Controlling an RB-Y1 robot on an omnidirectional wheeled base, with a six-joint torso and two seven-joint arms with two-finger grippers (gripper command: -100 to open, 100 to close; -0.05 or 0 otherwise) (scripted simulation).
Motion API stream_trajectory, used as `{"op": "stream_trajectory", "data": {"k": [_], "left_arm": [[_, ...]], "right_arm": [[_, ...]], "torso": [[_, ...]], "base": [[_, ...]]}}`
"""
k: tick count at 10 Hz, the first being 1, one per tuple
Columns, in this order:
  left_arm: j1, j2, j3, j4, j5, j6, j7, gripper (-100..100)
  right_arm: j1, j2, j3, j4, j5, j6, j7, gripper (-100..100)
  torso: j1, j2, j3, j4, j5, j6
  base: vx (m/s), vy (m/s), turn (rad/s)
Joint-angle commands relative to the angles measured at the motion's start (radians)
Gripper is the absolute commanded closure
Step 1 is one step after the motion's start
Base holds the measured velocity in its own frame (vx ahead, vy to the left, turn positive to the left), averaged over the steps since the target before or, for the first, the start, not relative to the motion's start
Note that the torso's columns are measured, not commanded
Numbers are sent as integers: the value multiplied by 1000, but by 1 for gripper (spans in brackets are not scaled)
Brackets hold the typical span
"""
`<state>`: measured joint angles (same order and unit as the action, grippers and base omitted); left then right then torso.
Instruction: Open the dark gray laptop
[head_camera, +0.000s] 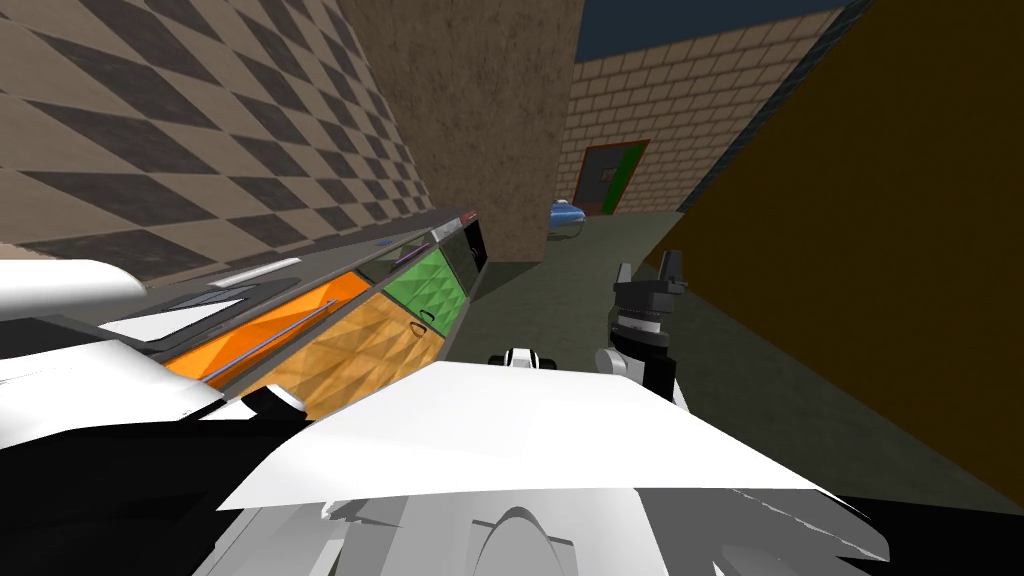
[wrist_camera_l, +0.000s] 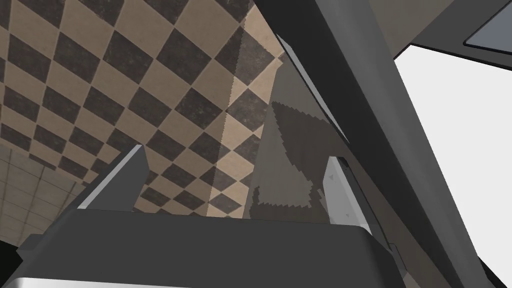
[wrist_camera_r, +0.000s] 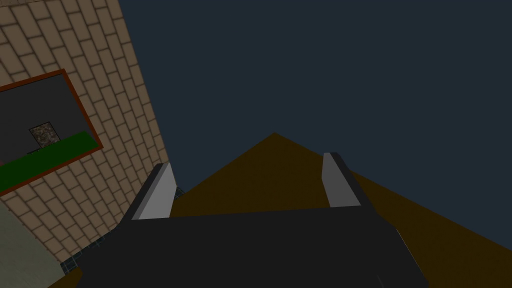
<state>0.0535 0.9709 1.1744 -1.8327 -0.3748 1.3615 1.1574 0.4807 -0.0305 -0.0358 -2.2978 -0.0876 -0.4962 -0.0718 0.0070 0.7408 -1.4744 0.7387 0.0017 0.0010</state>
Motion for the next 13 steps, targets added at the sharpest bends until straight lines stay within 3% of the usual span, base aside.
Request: {"op": "stream_trajectory", "data": {"k": [1,2,10,11,12,13], "left_arm": [[0,1,1,0,1,1,-1,100],[5,28,-12,27,10,13,-48,100],[26,137,-62,135,47,60,-236,100],[25,128,-58,125,44,56,-218,100],[34,142,-44,113,19,88,-213,-100],[37,145,-39,109,11,98,-209,-100]], "right_arm": [[0,0,0,0,0,0,0,0],[0,0,0,0,0,0,0,0],[0,0,0,0,0,0,0,0],[0,0,0,0,0,0,0,0],[0,0,0,0,0,0,0,0],[0,0,0,0,0,0,0,0]], "torso": [[-4,-1,0,0,0,-1],[-9,-2,-1,0,-2,-1],[-6,-3,-2,-1,-1,-1],[-6,-3,-2,-1,-1,-1],[-6,-3,-2,-1,-1,-1],[-7,-7,-4,-2,-2,-1]], "base": [[2,11,-2],[23,4,-11],[33,-3,-9],[12,-3,-2],[103,-2,31],[163,1,39]]}}
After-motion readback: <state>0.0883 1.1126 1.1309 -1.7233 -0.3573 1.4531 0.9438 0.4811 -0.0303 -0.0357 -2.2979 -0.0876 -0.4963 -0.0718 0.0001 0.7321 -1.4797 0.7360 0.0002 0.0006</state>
